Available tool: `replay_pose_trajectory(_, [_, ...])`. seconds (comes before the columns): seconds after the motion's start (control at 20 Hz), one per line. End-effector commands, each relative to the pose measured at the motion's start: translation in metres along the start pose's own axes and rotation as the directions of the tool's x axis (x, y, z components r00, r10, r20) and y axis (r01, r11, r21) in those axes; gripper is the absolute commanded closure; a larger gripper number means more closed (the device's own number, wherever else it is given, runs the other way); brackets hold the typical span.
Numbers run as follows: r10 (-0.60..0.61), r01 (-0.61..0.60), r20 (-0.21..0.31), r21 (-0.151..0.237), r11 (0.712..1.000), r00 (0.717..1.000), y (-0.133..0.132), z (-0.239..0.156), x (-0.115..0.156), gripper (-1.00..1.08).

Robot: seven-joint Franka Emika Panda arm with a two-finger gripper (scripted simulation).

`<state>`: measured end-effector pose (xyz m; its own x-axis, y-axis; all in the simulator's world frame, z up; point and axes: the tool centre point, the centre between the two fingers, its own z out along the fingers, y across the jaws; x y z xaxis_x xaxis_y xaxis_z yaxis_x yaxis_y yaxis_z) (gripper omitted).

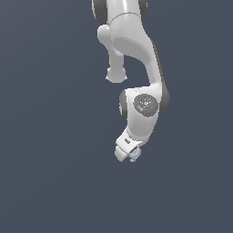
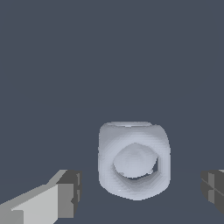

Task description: Pick up the object and move it to a goal position.

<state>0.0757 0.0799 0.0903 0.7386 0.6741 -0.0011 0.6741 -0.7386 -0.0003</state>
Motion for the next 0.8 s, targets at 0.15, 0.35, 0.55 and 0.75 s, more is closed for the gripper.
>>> replay_pose_trajectory(0.15, [0.000,0.000,0.000,0.000,1.000,1.000,0.000,0.004,0.000,-0.92])
replay_pose_trajectory(0.35, [-0.002,0.002,0.000,0.000,1.000,1.000,0.000,0.020,0.000,-0.92])
replay_pose_trajectory(0.55, [-0.005,0.005,-0.001,0.000,1.000,1.000,-0.001,0.042,0.000,-0.92])
replay_pose_trajectory(0.75, [-0.006,0.006,-0.001,0.000,1.000,1.000,-0.001,0.051,0.000,-0.92])
